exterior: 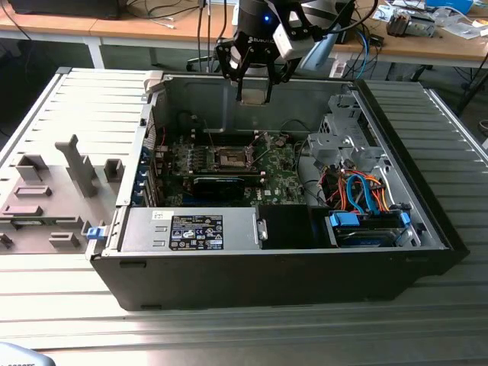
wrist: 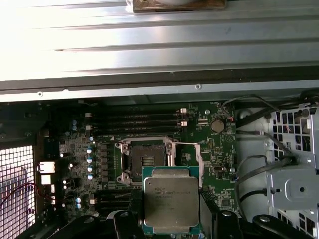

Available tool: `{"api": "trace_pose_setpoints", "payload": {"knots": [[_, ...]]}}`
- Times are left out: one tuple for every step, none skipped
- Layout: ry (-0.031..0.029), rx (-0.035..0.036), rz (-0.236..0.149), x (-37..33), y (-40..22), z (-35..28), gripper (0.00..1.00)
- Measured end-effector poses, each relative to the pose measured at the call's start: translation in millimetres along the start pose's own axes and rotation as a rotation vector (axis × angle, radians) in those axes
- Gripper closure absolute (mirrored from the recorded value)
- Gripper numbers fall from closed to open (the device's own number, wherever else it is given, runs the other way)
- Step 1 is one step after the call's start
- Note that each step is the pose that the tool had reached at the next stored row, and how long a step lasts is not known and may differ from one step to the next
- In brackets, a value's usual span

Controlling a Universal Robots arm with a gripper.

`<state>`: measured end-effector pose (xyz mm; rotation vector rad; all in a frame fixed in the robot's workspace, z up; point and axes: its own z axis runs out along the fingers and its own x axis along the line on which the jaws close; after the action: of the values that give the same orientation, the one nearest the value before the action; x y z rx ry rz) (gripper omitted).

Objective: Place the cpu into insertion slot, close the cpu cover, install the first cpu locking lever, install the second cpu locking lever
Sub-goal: 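Place the cpu into insertion slot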

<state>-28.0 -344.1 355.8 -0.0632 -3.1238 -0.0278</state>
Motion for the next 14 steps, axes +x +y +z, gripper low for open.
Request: {"api": "trace_pose_setpoints", "payload": {"knots": [[0.0, 0.0006, 0.001, 0.0, 0.0, 0.0, 0.45], [0.0, 0.0008, 0.001, 0.0, 0.0, 0.0, 0.45], [-0.0001, 0.0012, 0.001, 0.0, 0.0, 0.0, 0.45], [-0.0001, 0.0015, 0.002, 0.0, 0.0, 0.0, 0.45], [-0.0001, 0.0018, 0.002, 0.0, 0.0, 0.0, 0.45], [-0.0001, 0.002, 0.002, 0.0, 0.0, 0.0, 0.45], [-0.0002, 0.0024, 0.003, 0.0, 0.0, 0.0, 0.45], [-0.0002, 0.0029, 0.003, 0.0, 0.0, 0.0, 0.45], [-0.0002, 0.0035, 0.003, 0.0, 0.0, 0.0, 0.45], [-0.0002, 0.0043, 0.004, 0.0, 0.0, 0.0, 0.45], [-0.0003, 0.0048, 0.004, 0.0, 0.0, 0.0, 0.45], [-0.0003, 0.0051, 0.004, 0.0, 0.0, 0.0, 0.45], [-0.0003, 0.0053, 0.004, 0.0, 0.0, 0.0, 0.45], [-0.0003, 0.0055, 0.005, 0.0, 0.0, 0.0, 0.45]]}}
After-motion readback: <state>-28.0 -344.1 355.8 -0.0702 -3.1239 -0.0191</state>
